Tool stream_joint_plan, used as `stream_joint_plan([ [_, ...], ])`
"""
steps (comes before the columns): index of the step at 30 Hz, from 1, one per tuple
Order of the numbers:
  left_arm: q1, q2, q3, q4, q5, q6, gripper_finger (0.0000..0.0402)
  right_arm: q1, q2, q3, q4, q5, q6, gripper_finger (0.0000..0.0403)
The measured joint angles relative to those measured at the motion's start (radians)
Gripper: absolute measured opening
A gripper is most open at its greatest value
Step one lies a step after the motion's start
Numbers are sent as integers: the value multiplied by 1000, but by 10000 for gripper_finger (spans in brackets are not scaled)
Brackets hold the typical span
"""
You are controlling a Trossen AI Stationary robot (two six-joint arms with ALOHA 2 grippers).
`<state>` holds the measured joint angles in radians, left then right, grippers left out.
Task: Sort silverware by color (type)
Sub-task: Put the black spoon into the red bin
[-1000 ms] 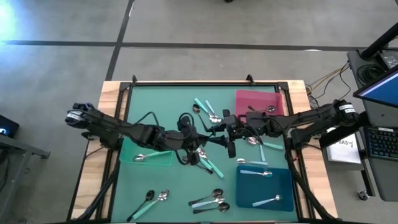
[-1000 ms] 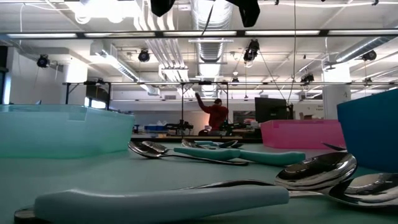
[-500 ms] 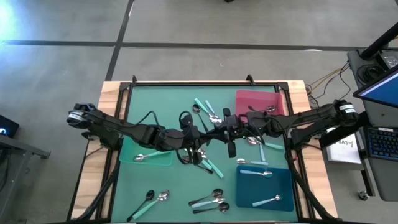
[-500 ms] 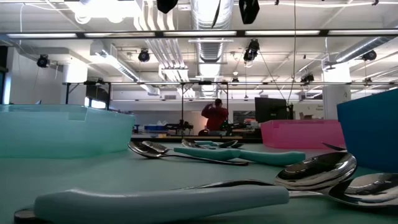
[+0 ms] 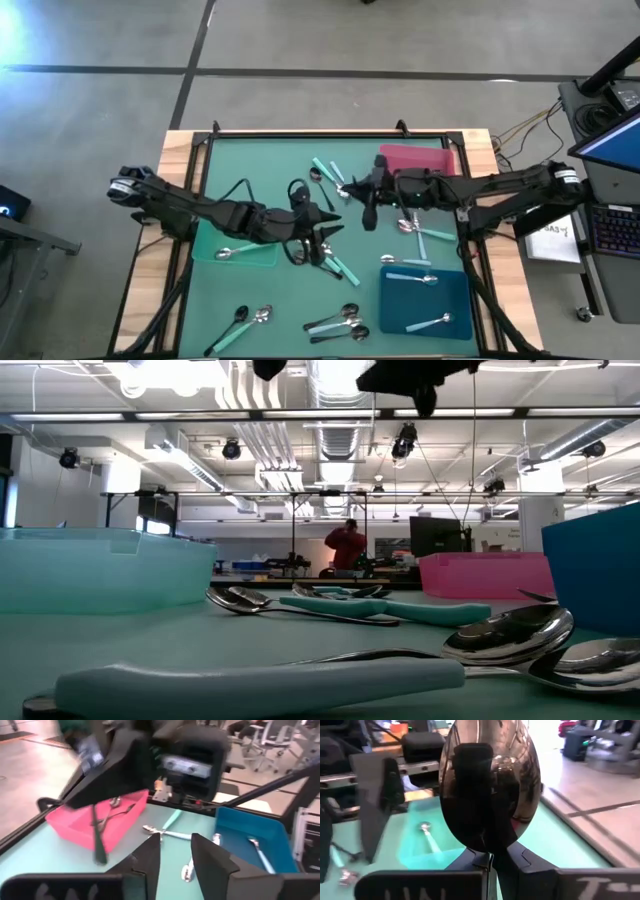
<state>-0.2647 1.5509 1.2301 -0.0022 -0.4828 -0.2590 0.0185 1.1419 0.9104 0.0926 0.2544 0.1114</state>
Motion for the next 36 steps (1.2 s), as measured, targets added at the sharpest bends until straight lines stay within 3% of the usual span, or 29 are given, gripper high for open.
stream_joint_plan([
  [9,0,-26,0,-179,-10,-26,113,-80,-182,0,-415,242,54,8],
  [15,6,-38,0,-410,-163,-66,108,-115,-221,0,-702,472,172,8],
  [22,51,-61,74,-748,-187,-140,108,-159,-196,-14,-842,498,280,8],
  [29,76,-61,237,-1141,-189,-365,108,-235,-167,-69,-851,498,283,8],
  [36,58,-61,318,-1258,-200,-444,108,-362,-151,-145,-849,375,296,8],
])
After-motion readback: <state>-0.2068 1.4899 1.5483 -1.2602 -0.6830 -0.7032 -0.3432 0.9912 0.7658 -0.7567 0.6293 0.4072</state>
